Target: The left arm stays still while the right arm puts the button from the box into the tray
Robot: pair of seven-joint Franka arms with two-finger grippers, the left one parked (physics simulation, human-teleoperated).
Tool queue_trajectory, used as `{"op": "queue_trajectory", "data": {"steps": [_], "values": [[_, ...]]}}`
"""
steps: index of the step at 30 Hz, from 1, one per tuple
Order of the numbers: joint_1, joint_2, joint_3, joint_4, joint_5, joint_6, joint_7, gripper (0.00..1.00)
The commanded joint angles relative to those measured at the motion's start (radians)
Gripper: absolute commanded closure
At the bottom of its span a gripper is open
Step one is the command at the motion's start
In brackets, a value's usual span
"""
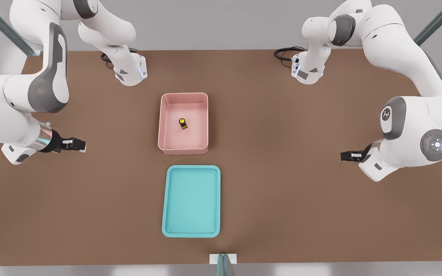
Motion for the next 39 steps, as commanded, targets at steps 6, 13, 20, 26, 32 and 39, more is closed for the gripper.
{"op": "queue_trajectory", "data": {"steps": [6,13,20,26,32,39], "values": [[0.140,-0.026,0.369,0.010,-0.095,-0.033,0.153,0.00],[0.445,0.003,0.400,-0.331,-0.074,0.326,0.901,0.00],[0.616,0.036,0.121,-0.539,0.024,0.576,0.720,0.00],[0.629,0.008,0.094,-0.671,0.023,0.720,0.674,0.00],[0.649,-0.004,0.032,-0.720,0.023,0.731,0.559,0.00],[0.660,-0.012,0.061,-0.842,0.023,0.916,0.581,0.00]]}}
